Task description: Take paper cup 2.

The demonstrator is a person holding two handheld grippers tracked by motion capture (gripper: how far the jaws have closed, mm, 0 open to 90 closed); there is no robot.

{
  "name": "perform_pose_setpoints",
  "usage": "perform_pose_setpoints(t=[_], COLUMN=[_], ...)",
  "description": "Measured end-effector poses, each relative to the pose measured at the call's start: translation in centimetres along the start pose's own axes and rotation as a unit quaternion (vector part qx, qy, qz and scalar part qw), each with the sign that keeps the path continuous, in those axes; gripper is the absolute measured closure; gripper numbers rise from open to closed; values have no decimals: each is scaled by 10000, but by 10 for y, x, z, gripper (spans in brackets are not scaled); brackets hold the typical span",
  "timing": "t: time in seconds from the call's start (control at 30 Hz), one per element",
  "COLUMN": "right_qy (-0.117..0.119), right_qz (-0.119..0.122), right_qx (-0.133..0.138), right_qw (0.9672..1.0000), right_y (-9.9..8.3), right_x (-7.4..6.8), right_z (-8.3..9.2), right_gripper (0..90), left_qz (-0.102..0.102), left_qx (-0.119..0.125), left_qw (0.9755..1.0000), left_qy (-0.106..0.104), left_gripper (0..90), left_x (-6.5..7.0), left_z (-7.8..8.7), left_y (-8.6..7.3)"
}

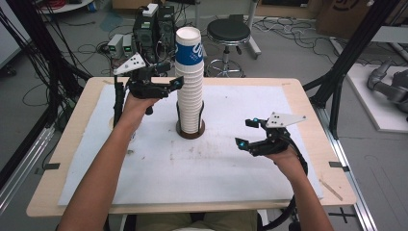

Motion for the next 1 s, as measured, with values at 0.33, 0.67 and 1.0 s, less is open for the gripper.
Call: perform_pose_setpoints(t=[0.33, 0.67, 1.0], right_qy=[44, 53, 25], right_qz=[-5, -27, -24], right_qx=[20, 29, 94], right_qw=[10000, 10000, 9999], right_y=[6, 10, 24], right_x=[2, 3, 5], right_z=[-5, -7, -7], right_gripper=[183, 183, 183], left_qz=[-12, -92, -178], left_qx=[-205, -339, -406], left_qw=[9997, 9992, 9990], left_qy=[-114, -207, -101], left_gripper=[123, 121, 147], left_x=[-7, -7, -5], left_z=[-17, -27, -28], left_y=[-3, 0, 1])
Point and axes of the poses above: each handheld gripper's, and its own axes: z roughly backward along the jaws, y roughly out of its top, x roughly to its right, the point moved 2 cm from there along -z, roughly forward along the jaws, and after that the axes turned 7 degrees about -y, right-handed, at the moved point
